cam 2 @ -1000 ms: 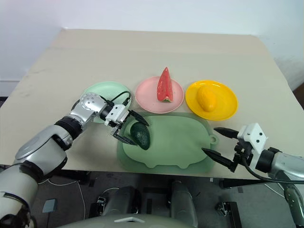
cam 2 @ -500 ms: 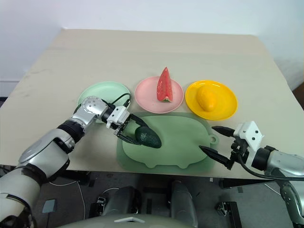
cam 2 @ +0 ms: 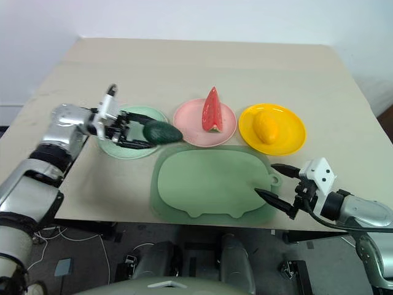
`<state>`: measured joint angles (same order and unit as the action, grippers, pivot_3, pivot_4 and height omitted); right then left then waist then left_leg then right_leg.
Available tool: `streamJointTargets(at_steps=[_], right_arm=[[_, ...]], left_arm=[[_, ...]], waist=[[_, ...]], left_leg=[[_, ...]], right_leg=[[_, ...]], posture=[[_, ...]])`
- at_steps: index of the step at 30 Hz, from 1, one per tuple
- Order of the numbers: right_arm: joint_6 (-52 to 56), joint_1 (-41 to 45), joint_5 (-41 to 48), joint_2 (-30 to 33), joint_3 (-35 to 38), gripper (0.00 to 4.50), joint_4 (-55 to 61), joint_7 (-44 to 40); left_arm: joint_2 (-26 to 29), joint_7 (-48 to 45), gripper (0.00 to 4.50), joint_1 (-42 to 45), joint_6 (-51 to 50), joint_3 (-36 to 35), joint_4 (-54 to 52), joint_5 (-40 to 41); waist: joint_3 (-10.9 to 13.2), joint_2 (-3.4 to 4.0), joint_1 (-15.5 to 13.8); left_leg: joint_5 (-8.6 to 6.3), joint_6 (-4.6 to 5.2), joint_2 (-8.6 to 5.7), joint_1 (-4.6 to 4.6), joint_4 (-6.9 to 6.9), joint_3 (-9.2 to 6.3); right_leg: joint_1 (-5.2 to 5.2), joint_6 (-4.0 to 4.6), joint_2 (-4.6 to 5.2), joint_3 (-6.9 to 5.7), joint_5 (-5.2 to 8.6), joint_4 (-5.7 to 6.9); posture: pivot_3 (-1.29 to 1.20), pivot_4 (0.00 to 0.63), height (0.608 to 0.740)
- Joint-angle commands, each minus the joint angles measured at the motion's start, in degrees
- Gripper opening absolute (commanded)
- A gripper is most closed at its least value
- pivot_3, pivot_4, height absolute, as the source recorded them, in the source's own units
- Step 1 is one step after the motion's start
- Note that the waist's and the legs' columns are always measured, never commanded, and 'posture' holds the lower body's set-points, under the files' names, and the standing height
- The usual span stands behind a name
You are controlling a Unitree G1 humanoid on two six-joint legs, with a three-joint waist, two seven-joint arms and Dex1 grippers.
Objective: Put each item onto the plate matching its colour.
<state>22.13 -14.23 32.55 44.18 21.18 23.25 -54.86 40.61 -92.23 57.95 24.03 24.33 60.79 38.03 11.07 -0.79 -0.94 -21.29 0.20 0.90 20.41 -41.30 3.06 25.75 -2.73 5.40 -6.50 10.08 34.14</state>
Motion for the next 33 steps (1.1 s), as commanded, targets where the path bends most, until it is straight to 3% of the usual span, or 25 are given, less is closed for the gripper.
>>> streamJointTargets(at_steps=[1, 8, 20, 21, 24, 33], right_arm=[[-0.99, 1.99, -0.03, -0.30, 0.82, 4.50, -1.04, 0.74], [-0.86, 4.95, -0.32, 0.30, -0.74, 4.50, -2.64, -0.25], [-0.87, 6.29, -0.84, 0.00, -1.49, 4.50, -2.93, -0.17], [-1.00, 6.31, -1.11, -0.07, -1.70, 4.50, -3.01, -0.03], [-1.23, 6.41, -1.39, -0.48, -2.10, 4.50, -2.97, 0.43], [-1.19, 5.58, -1.16, -1.57, -2.03, 4.50, -2.02, 1.21]], left_arm=[[2.40, 2.15, 2.95, 0.39, -0.87, -7.52, 3.68, -4.47], [3.85, 5.79, 2.95, -4.75, -2.45, -15.18, 4.54, -12.67], [1.98, 11.13, 2.95, -7.72, -3.34, -21.19, 3.93, -21.57], [1.75, 11.36, 3.68, -7.63, -3.91, -21.71, 3.88, -21.86], [1.49, 11.97, 4.49, -7.73, -3.70, -22.41, 3.49, -23.41], [2.11, 12.47, 4.49, -9.03, -3.57, -26.90, -0.35, -23.25]], waist=[[-0.01, -0.02, 0.01], [-0.01, -0.02, 0.12], [-0.02, -0.03, 0.15], [-0.02, -0.03, 0.16], [-0.02, -0.03, 0.16], [-0.02, -0.03, 0.15]], left_leg=[[0.00, 0.00, -0.01, 0.00, -0.01, 0.00], [0.00, -0.01, 0.00, -0.04, 0.01, 0.04], [0.01, -0.01, 0.00, -0.03, -0.01, 0.09], [0.01, -0.02, 0.00, -0.04, -0.01, 0.09], [0.01, -0.02, 0.00, -0.05, -0.01, 0.09], [0.01, -0.02, 0.00, -0.05, -0.01, 0.09]], right_leg=[[-0.01, 0.00, 0.01, 0.00, 0.00, 0.00], [-0.01, -0.01, 0.00, -0.01, 0.00, 0.06], [-0.01, -0.02, 0.01, -0.01, -0.01, 0.08], [-0.01, -0.01, 0.01, -0.01, -0.01, 0.08], [-0.01, -0.01, 0.00, -0.01, -0.01, 0.09], [-0.01, -0.01, 0.01, -0.01, -0.02, 0.10]], posture=[[0.00, 0.150, 0.736], [0.00, 0.150, 0.736], [0.00, 0.150, 0.736], [0.00, 0.150, 0.736], [0.00, 0.150, 0.736], [0.00, 0.150, 0.736]])
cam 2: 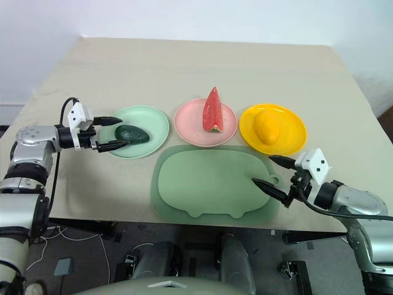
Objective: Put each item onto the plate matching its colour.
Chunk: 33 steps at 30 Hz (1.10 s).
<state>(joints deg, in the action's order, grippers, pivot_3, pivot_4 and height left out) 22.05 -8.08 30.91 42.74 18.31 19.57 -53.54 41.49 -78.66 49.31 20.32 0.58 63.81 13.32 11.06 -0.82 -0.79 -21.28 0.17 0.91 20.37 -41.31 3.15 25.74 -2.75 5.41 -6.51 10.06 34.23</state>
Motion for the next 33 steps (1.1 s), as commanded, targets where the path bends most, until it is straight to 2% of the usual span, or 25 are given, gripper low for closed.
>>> streamJointTargets(at_steps=[1, 4, 8, 17, 24, 29, 33], right_arm=[[-1.27, -0.89, 0.56, -0.08, 1.20, 4.50, 1.60, -0.33], [-2.51, -2.29, 1.56, 0.38, 3.26, 4.50, 1.47, -2.29], [-3.93, -3.32, 2.65, 1.42, 7.19, 4.50, -0.42, -4.55], [-9.51, -3.95, 1.65, 1.61, 14.36, 4.50, -7.30, -6.00], [-9.32, -6.22, 4.27, 3.10, 19.14, 4.50, -11.58, -10.32], [-10.54, -5.68, 4.33, 3.76, 20.54, 4.50, -15.57, -12.22], [-11.32, -4.97, 4.47, 3.66, 20.38, 4.50, -17.36, -13.46]], left_arm=[[1.68, -3.60, 4.49, -1.06, -0.30, -4.12, -4.92, 2.75], [3.37, -9.74, 4.49, -4.71, 0.60, -6.44, -9.93, 5.45], [6.82, -13.37, 4.49, -11.18, -3.86, -9.87, -17.49, 9.57], [12.07, -12.37, 4.49, -25.57, -7.88, -20.62, -24.47, 15.62], [9.80, -6.53, 4.49, -41.87, -12.00, -28.63, -36.25, 19.38], [8.39, -0.81, 4.49, -50.00, -15.06, -32.22, -44.08, 20.45], [7.80, 1.31, 4.49, -52.75, -15.60, -34.17, -44.85, 20.68]], waist=[[0.00, 0.00, 0.00], [0.00, 0.01, 0.11], [0.00, 0.02, 0.22], [-0.01, 0.05, 0.02], [-0.03, 0.09, 0.07], [-0.04, 0.11, -0.03], [-0.05, 0.13, -0.04]], left_leg=[[0.00, 0.00, 0.00, 0.00, 0.00, 0.00], [0.00, -0.01, 0.01, 0.00, 0.01, 0.00], [0.00, -0.01, 0.04, -0.04, 0.01, 0.02], [0.00, -0.01, 0.11, -0.06, 0.02, -0.02], [0.00, -0.01, 0.17, -0.08, 0.05, 0.00], [-0.01, -0.01, 0.18, -0.09, 0.05, -0.02], [-0.01, -0.02, 0.18, -0.10, 0.07, -0.01]], right_leg=[[0.00, 0.00, 0.00, 0.00, 0.00, 0.00], [0.00, 0.00, 0.00, 0.00, 0.00, 0.00], [0.00, 0.00, 0.00, 0.01, 0.00, 0.02], [0.00, 0.00, 0.06, 0.02, 0.01, 0.02], [0.00, 0.01, 0.10, 0.03, 0.01, 0.00], [-0.01, 0.02, 0.11, 0.03, 0.02, -0.02], [-0.01, 0.02, 0.10, 0.03, 0.02, -0.02]], posture=[[0.00, 0.150, 0.736], [0.00, 0.150, 0.736], [0.00, 0.150, 0.736], [0.00, 0.150, 0.736], [0.00, 0.150, 0.736], [0.00, 0.150, 0.736], [0.00, 0.150, 0.736]])
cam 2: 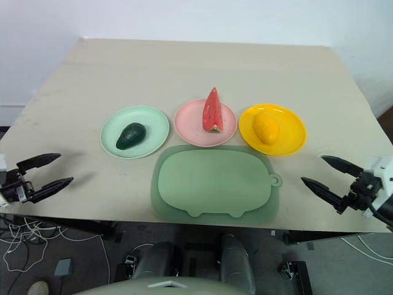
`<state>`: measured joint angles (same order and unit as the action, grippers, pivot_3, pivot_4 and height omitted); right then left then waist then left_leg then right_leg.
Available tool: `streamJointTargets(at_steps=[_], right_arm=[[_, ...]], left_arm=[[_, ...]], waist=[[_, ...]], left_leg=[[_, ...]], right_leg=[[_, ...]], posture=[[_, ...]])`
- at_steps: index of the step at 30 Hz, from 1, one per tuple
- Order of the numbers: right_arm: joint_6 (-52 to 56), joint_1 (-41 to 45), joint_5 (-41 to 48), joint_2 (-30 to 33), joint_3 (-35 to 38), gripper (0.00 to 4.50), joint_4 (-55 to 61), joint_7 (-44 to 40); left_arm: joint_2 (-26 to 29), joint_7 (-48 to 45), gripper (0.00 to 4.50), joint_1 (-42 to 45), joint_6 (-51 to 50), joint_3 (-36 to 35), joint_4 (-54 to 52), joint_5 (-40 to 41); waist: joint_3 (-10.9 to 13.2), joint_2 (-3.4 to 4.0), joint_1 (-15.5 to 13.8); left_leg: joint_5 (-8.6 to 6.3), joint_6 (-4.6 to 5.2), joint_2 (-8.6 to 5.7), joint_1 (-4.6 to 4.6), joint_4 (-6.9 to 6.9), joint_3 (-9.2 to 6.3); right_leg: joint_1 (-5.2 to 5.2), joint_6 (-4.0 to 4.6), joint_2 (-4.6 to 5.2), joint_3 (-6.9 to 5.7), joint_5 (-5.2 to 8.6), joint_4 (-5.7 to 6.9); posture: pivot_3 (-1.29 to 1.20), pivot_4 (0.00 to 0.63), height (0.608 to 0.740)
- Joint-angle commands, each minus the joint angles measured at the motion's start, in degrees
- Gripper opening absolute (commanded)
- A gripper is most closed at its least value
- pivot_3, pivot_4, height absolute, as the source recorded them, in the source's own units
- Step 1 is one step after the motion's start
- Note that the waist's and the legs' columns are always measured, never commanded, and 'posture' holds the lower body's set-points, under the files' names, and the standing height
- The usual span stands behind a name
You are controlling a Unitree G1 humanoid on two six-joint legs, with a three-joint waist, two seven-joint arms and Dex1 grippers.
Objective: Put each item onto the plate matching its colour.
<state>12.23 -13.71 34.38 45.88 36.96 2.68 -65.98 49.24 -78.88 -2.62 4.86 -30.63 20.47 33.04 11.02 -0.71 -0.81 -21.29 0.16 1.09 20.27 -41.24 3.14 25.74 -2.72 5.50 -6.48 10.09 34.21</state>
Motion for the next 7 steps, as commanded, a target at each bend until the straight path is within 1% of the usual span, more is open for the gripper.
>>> streamJointTargets(at_steps=[1, 7], right_arm=[[-1.80, 0.68, 0.85, 0.47, 1.60, 4.50, -0.77, -1.15], [-3.25, 0.73, 0.27, 0.33, 1.96, 4.50, -2.74, -0.95]], left_arm=[[-0.13, 1.78, 4.49, -1.30, 0.17, -3.17, -1.35, 0.78], [-2.19, 3.91, 4.49, -3.73, 0.67, -4.18, -0.47, 0.56]], waist=[[-0.02, 0.04, 0.00], [-0.06, 0.11, 0.04]], left_leg=[[0.00, 0.00, 0.00, 0.00, 0.00, 0.00], [0.00, 0.00, -0.01, 0.00, 0.02, 0.03]], right_leg=[[0.00, 0.00, 0.00, 0.00, 0.00, 0.00], [0.00, 0.00, 0.00, 0.00, 0.00, -0.01]], posture=[[0.00, 0.150, 0.736], [0.00, 0.150, 0.736]])
